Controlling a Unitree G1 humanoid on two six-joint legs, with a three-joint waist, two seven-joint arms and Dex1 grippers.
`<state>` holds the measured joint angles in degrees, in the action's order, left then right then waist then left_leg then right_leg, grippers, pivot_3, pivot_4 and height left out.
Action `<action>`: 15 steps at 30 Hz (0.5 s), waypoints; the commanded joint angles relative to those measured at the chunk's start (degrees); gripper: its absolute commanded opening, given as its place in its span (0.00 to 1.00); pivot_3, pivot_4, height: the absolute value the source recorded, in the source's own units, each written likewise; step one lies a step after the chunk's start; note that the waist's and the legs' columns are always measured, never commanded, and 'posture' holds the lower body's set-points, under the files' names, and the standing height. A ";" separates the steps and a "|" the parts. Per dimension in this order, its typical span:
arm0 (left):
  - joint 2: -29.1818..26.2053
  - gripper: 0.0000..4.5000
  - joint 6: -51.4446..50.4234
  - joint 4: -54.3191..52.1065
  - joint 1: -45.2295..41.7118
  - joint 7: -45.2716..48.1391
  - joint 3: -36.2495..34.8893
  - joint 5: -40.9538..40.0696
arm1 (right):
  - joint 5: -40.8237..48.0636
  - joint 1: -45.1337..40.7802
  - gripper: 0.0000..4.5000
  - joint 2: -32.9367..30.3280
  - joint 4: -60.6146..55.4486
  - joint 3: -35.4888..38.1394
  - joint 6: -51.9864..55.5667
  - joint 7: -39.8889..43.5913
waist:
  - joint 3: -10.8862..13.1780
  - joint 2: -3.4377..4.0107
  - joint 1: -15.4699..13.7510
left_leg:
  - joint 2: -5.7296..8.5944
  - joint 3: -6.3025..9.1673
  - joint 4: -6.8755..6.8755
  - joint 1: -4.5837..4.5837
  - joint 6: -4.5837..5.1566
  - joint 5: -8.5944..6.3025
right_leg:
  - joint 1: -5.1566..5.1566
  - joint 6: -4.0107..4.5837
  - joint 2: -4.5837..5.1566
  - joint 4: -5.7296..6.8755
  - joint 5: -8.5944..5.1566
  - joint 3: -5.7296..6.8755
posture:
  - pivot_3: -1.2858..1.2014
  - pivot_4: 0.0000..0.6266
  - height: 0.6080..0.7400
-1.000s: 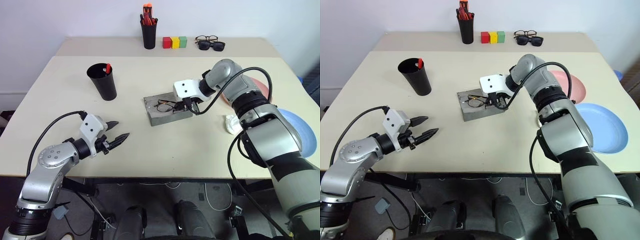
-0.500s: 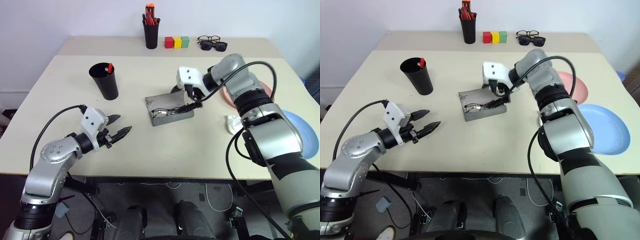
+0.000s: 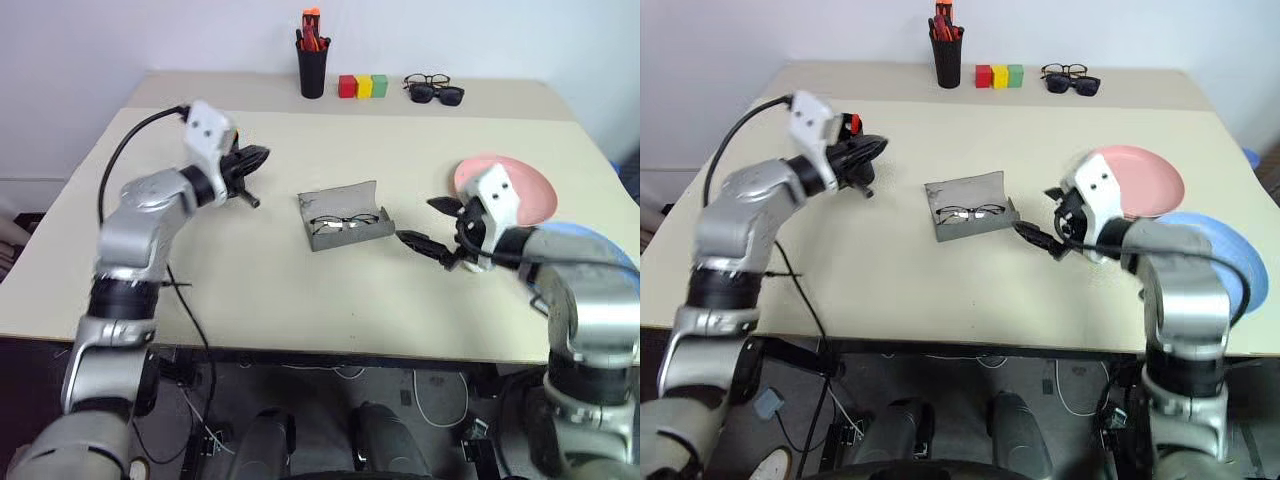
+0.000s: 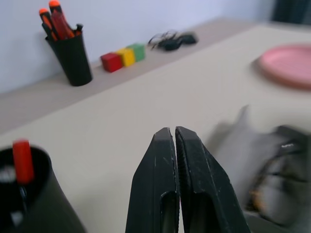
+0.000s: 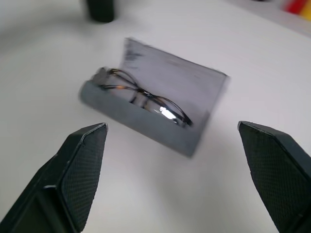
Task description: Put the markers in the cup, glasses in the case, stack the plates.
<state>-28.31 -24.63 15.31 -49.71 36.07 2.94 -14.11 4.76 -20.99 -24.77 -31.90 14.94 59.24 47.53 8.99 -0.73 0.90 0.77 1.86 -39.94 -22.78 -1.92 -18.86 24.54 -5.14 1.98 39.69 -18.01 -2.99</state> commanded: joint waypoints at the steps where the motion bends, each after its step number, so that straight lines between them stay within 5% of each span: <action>1: 2.68 0.02 9.14 15.89 -10.14 1.01 5.79 8.34 | -0.45 3.04 0.97 2.00 -6.34 4.32 -0.90 -8.42 | 0.00 0.00 -0.09 | 0.03 0.02 -0.06 0.00 0.01 0.00 | -0.02 -0.02 -0.01 0.02 0.01 0.01 | 0.52 0.24 1.00; 8: 10.08 0.02 22.14 48.57 -26.51 -1.83 13.37 21.35 | 1.83 14.58 0.97 0.37 -10.27 6.02 -4.51 -12.30 | 0.01 -0.03 -0.21 | 0.34 0.07 0.00 0.01 0.19 -0.08 | 0.00 -0.08 -0.02 -0.02 0.03 0.01 | 0.52 0.24 1.00; 15: 15.37 0.02 27.47 59.47 -30.98 -2.76 15.66 28.43 | 7.16 21.26 0.97 -0.88 -12.29 8.80 -7.25 -12.06 | 0.04 -0.07 0.07 | 0.36 0.11 -0.05 0.01 0.29 -0.14 | 0.03 -0.11 0.02 -0.03 0.04 -0.02 | 0.52 0.24 1.00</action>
<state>-13.02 1.12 74.54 -77.53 34.30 18.12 12.42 10.39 0.45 -24.84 -41.34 21.54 53.78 35.87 9.03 -0.80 0.97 1.13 1.97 -40.00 -22.75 -1.57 -19.04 24.56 -5.26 2.00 39.67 -17.97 -3.02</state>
